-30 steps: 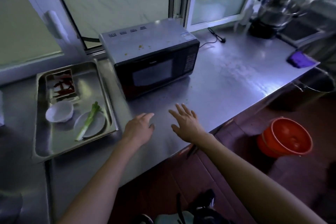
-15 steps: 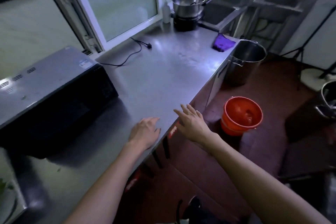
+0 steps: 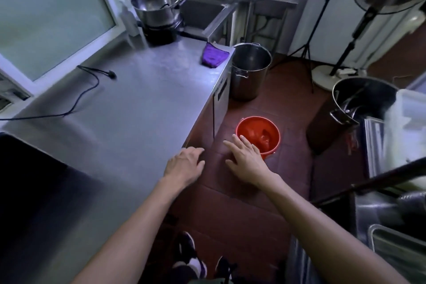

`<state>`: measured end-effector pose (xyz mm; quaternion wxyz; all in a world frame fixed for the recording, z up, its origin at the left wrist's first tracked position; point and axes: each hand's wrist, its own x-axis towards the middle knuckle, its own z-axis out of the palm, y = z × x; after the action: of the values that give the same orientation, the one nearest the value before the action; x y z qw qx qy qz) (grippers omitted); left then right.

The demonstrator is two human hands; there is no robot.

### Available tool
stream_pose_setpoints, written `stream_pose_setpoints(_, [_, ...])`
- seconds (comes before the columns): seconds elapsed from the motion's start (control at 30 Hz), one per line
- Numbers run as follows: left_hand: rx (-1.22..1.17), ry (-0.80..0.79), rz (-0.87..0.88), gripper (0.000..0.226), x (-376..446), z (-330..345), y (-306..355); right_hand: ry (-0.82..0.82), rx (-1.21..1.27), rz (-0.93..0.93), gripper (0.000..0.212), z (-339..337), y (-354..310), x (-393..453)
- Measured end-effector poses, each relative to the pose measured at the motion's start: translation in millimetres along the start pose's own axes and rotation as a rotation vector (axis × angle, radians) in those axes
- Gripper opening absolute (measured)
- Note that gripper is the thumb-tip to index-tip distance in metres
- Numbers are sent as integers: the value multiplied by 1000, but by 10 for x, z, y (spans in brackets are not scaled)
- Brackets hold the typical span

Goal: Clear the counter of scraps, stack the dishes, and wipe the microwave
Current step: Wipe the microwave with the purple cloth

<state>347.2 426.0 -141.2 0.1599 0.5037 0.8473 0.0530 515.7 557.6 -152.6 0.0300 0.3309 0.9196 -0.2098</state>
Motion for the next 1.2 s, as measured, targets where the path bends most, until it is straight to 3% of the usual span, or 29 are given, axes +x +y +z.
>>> stream_pose_setpoints(0.23, [-40,-15,69,46,766,86,40,-38,-25,66,62,-96,400,480])
stream_pose_setpoints(0.5, [-147,-35,27,44,1949,-43,-240,-60,-113,83,66,-414,613,1684])
stream_pose_setpoints(0.9, [-158,-13,-34,45,3074,-511,-724,-56,-107,-4,67,-774,552,3068])
stream_pose_setpoints(1.2, [-187,-28,-131,43,4103,-528,-761,-85,-75,-91,62,-984,1017,4341])
